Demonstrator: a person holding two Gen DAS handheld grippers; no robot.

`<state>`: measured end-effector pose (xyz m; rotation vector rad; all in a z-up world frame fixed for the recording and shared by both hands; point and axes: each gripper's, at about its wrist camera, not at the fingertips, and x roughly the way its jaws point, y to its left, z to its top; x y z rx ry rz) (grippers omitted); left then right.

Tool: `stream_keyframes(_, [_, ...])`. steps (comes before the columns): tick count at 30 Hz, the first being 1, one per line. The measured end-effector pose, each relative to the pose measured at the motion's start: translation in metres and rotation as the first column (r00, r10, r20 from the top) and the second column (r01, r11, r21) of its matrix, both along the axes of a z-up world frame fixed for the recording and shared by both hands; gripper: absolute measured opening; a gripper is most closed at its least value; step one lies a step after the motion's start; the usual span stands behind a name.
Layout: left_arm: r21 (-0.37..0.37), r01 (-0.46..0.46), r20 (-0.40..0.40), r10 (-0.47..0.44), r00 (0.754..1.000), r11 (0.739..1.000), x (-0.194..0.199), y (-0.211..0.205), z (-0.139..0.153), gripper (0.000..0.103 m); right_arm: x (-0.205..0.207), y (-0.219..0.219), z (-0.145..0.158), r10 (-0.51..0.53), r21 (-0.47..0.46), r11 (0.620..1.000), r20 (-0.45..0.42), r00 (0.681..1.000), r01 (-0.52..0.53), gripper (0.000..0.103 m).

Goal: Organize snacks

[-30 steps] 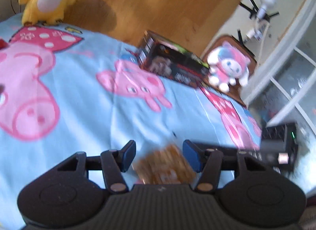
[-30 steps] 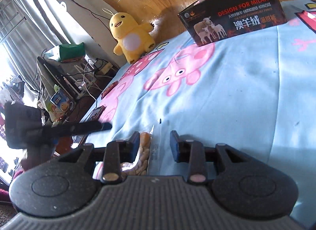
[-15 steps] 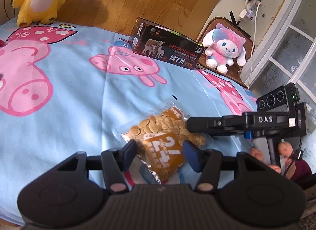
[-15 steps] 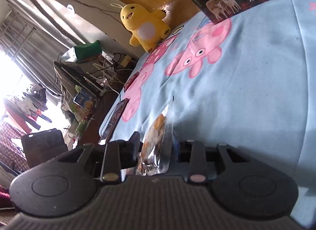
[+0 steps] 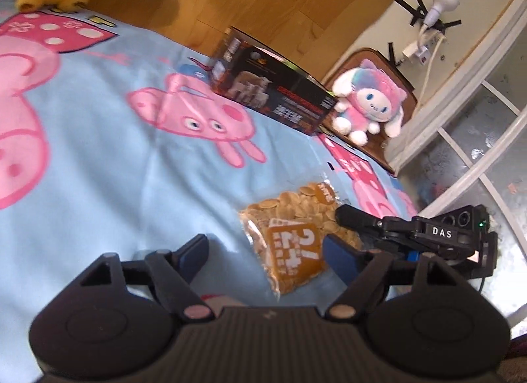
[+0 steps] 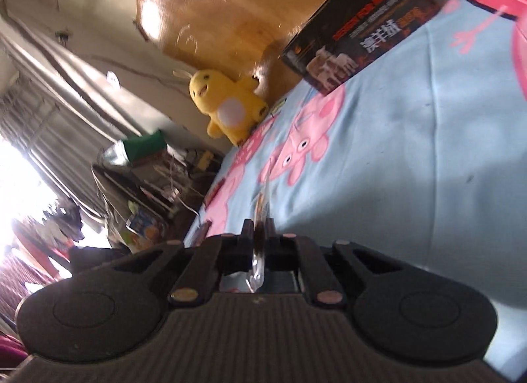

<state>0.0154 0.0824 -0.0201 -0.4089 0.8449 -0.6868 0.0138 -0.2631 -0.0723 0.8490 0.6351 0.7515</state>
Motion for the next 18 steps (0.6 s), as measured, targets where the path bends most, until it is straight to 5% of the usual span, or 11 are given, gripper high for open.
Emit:
stream_keyframes(10, [-0.204,0.087,-0.129,-0.115,0.985,0.975,0.037,-0.035,-0.016,0.077,0.0,-0.031,-0.007,-0.03,0.248,0.968,-0.021,0.999,0.034,0.008])
stream_keyframes(13, [-0.226,0.108,-0.127,-0.139,0.982,0.968,0.043,-0.042,-0.012,0.052,0.003,-0.039,-0.006,-0.046,0.273,0.961,-0.032,0.998,0.053,0.008])
stream_keyframes(18, [-0.181,0.122,-0.059,-0.135,0.989,0.976,0.063,-0.05,0.014,0.037,0.012,-0.052,0.009,-0.106,0.23,0.968,0.002,0.994,0.103,0.008])
